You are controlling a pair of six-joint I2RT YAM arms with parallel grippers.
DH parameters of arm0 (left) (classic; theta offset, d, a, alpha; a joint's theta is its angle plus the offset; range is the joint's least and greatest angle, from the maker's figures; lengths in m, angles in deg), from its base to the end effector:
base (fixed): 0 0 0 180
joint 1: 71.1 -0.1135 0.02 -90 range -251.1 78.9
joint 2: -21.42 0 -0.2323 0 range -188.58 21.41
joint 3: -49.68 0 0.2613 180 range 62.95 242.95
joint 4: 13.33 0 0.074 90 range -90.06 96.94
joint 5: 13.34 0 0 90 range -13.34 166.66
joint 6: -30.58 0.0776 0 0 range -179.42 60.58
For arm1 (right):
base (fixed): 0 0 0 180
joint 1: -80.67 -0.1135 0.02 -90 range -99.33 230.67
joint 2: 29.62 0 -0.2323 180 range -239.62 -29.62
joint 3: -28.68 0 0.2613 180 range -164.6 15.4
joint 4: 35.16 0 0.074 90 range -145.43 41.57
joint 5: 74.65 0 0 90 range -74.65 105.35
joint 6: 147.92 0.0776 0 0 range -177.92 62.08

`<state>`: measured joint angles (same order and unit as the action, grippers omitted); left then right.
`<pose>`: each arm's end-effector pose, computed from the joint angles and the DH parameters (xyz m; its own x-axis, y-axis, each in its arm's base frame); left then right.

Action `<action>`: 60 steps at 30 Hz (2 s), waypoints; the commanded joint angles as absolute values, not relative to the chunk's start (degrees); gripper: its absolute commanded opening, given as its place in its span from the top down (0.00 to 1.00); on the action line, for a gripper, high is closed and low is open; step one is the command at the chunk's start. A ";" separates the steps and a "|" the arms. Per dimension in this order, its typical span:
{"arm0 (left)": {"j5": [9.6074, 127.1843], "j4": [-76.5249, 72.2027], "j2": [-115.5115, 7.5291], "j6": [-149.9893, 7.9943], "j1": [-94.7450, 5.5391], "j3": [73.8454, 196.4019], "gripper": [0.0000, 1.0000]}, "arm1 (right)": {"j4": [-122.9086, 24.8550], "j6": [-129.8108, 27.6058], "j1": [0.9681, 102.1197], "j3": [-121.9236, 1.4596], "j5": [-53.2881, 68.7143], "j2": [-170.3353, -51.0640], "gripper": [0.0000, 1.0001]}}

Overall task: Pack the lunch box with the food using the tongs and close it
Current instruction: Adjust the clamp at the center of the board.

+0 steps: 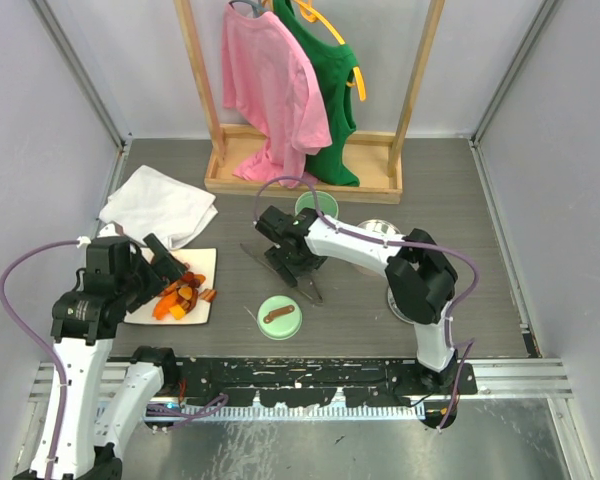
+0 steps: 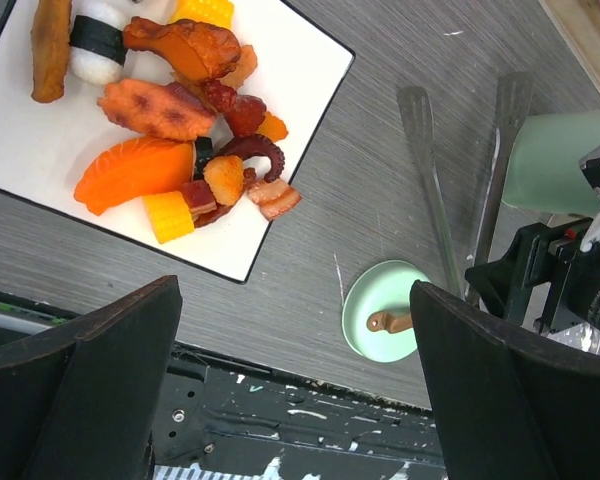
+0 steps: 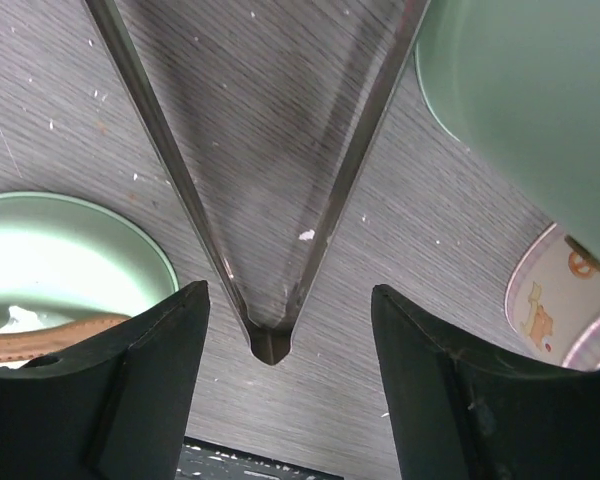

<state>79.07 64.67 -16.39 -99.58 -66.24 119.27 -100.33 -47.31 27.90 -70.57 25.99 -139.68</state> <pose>0.1631 -0.0106 0.2841 -0.5857 -0.5969 -0.5484 -0.4214 0.8022 -0.4230 0.2490 0.3040 0.1369 -0.7161 -0.6432 -0.2711 -0.6345 0.7617 -0.1315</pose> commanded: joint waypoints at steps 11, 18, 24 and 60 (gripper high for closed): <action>81.86 66.58 -15.77 -99.68 -66.05 121.67 0.02 | -101.66 -49.46 27.50 -77.73 22.08 -145.35 0.19; 80.74 66.73 -16.09 -99.83 -66.01 121.29 0.02 | -100.36 -49.86 27.50 -78.11 21.41 -147.81 0.19; 81.48 67.42 -15.53 -99.14 -66.03 121.93 0.02 | -101.60 -52.78 28.01 -80.22 21.77 -151.15 0.18; 76.53 65.06 -20.82 -105.46 -65.52 122.58 0.02 | -72.24 -35.90 23.12 -63.04 -4.87 -130.69 0.17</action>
